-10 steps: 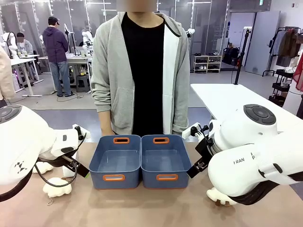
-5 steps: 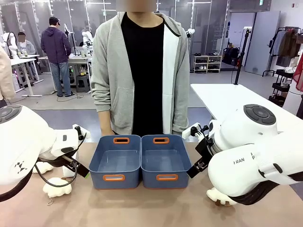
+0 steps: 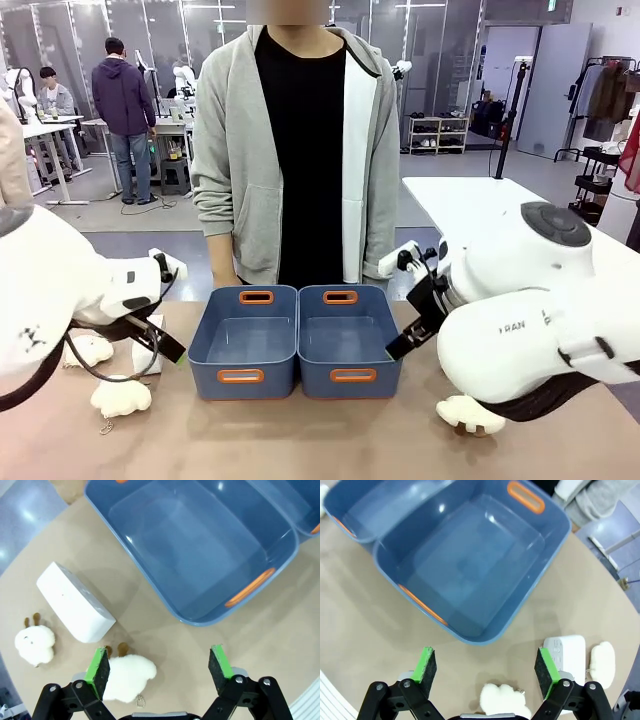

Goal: Sort the digital clocks into the basket.
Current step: Pick up the Digital clock from the table and place it into the empty Plastic storage basket.

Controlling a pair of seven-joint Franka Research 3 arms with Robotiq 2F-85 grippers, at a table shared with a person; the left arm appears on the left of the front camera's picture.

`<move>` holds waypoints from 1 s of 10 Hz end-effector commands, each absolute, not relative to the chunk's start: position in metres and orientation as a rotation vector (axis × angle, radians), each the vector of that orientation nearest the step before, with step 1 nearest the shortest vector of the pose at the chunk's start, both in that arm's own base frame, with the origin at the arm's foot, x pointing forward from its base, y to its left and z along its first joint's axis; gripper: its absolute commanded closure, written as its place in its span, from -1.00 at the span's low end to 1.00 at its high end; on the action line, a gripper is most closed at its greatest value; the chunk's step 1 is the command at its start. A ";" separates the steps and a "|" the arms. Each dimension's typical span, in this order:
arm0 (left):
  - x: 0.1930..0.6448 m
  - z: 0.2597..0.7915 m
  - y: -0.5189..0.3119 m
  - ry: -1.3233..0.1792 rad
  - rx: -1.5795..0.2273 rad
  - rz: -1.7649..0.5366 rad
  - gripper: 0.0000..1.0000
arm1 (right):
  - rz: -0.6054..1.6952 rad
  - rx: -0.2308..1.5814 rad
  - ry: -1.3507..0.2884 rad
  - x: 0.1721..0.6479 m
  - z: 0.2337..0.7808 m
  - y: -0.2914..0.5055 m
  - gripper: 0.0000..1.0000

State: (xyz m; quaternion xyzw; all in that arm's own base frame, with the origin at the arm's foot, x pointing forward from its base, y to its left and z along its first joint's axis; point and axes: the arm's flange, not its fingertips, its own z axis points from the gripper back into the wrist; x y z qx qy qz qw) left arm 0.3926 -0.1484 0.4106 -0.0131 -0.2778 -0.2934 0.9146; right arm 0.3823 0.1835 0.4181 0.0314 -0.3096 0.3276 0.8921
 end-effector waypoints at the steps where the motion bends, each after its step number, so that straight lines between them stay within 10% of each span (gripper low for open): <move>1: 0.378 0.446 -0.142 -0.558 -0.088 -0.581 -1.00 | 0.698 0.109 -0.628 0.380 0.449 0.168 -1.00; 10: 0.332 0.496 0.049 -0.520 -1.086 -0.416 -1.00 | 0.593 1.121 -0.378 0.371 0.508 -0.008 -1.00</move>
